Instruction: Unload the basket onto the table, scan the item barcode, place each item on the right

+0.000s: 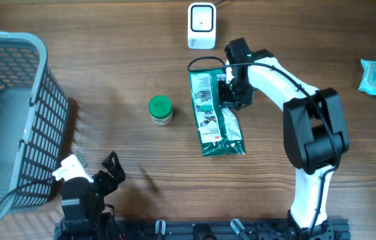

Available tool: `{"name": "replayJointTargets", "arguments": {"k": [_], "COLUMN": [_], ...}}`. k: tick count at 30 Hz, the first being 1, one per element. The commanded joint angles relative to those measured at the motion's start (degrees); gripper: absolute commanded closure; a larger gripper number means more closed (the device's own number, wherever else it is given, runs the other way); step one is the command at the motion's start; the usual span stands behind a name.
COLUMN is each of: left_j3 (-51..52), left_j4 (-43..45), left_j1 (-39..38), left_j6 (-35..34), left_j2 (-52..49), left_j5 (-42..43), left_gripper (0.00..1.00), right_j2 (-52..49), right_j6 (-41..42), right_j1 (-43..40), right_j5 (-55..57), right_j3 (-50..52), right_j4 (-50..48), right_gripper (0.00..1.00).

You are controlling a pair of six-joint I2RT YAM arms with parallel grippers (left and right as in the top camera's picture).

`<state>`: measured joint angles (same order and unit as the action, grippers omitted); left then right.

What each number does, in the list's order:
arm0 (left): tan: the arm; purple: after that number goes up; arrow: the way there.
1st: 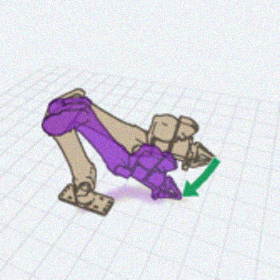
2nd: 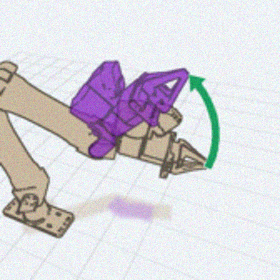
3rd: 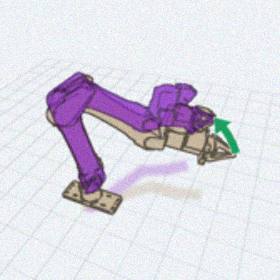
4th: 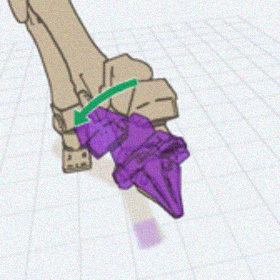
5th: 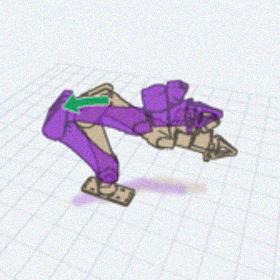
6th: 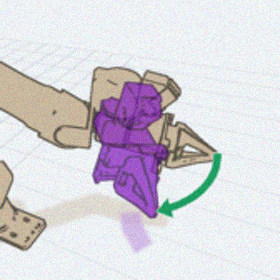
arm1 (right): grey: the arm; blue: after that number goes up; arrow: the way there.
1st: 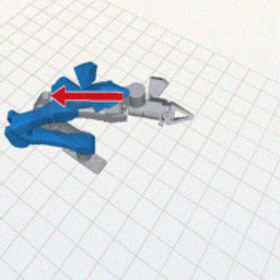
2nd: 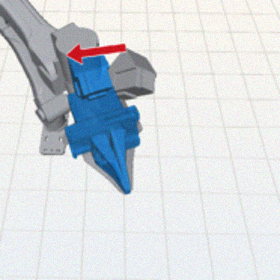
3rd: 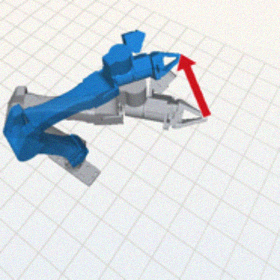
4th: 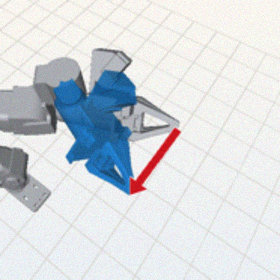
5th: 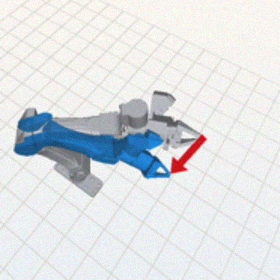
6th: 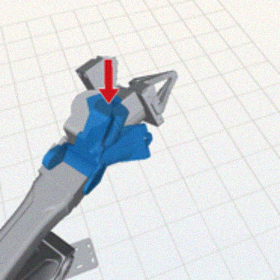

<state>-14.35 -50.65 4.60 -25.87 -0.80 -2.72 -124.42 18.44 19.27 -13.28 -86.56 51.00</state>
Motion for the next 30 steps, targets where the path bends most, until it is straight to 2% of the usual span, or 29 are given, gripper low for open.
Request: {"name": "replayJointTargets", "arguments": {"k": [1,3,5,7,8,9,10,12,14,15,18,19,21,24,30], "left_j3": [0.2,0.2,0.2,0.2,0.2,0.2,0.2,0.2,0.2,0.2,0.2,0.2,0.2,0.2,0.2], "left_j4": [0.0,0.0,0.0,0.0,0.0,0.0,0.0,0.0,0.0,0.0,0.0,0.0,0.0,0.0,0.0], "left_j1": [-0.3,-0.3,-0.3,-0.3,-0.3,-0.3,-0.3,-0.3,-0.3,-0.3,-0.3,-0.3,-0.3,-0.3,-0.3], "left_j6": [-0.3,-0.3,-0.3,-0.3,-0.3,-0.3,-0.3,-0.3,-0.3,-0.3,-0.3,-0.3,-0.3,-0.3,-0.3], "left_j2": [0.4,0.4,0.4,0.4,0.4,0.4,0.4,0.4,0.4,0.4,0.4,0.4,0.4,0.4,0.4], "left_j5": [-0.1,-0.1,-0.1,-0.1,-0.1,-0.1,-0.1,-0.1,-0.1,-0.1,-0.1,-0.1,-0.1,-0.1,-0.1], "left_gripper": [0.00,0.00,0.00,0.00,0.00,0.00,0.00,0.00,0.00,0.00,0.00,0.00,0.00,0.00,0.00], "right_j2": [-6.2,-1.5,2.3,4.8,6.1,7.9,9.3,13.0,16.1,16.2,13.7,12.9,10.2,8.9,5.5], "right_j6": [-1.5,-5.1,-4.9,-4.9,-4.8,-4.9,-5.0,-4.7,-1.9,-1.9,1.1,2.4,3.3,9.5,8.1], "right_j1": [1.1,1.5,1.5,1.5,1.5,1.4,1.5,1.4,1.4,1.5,1.1,0.9,-0.3,-3.1,-10.4], "right_j5": [20.4,30.2,42.5,46.4,45.4,41.7,38.3,29.9,15.8,9.7,15.9,17.7,22.2,28.6,24.7], "right_j3": [3.5,3.4,3.4,3.4,3.4,3.4,3.3,3.3,3.3,3.3,3.7,3.7,3.7,3.6,3.7], "right_j4": [3.5,4.0,4.9,5.0,4.9,4.5,4.2,4.2,2.8,0.2,-6.0,-7.8,-13.0,-14.5,-19.3], "right_gripper": [0.96,0.96,0.96,0.95,0.53,0.00,0.00,0.00,0.00,0.11,0.86,0.95,0.96,0.96,0.95]}}
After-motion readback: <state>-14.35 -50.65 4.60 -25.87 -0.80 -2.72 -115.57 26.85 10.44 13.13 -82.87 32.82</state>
